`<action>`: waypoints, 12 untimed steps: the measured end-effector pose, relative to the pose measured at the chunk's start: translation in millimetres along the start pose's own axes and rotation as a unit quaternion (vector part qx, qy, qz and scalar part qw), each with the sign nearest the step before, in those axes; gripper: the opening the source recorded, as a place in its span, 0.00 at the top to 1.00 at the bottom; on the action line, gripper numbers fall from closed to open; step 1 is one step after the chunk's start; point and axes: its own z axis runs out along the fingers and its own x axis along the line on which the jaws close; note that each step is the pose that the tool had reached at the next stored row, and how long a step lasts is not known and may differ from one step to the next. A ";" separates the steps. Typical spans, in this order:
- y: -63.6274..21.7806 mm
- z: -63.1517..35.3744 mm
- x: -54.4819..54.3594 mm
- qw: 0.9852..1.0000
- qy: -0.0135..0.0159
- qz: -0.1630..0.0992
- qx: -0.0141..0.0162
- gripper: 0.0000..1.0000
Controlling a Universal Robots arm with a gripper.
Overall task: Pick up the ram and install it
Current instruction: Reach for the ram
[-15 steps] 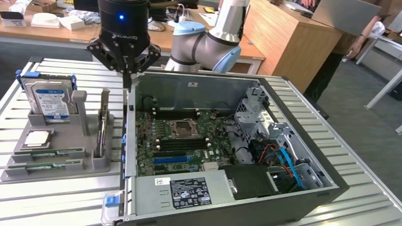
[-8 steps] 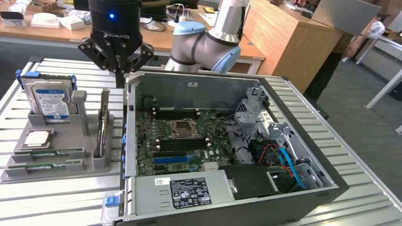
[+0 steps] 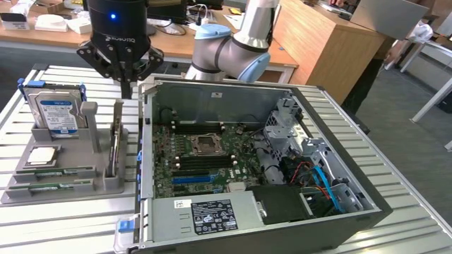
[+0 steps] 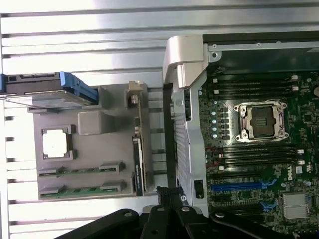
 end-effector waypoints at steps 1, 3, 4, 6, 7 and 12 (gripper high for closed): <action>-0.2 0.0 1.8 1.000 0.000 0.000 0.000 0.90; -0.5 -0.1 6.0 1.000 0.000 0.000 0.000 0.90; -0.6 -0.1 8.2 1.000 0.000 0.000 0.000 0.90; -1.0 0.0 12.8 1.000 0.000 0.000 0.000 0.90; -1.1 -0.1 15.1 1.000 0.000 0.000 0.000 0.90; -2.0 -0.1 26.4 1.000 0.000 0.000 0.000 0.90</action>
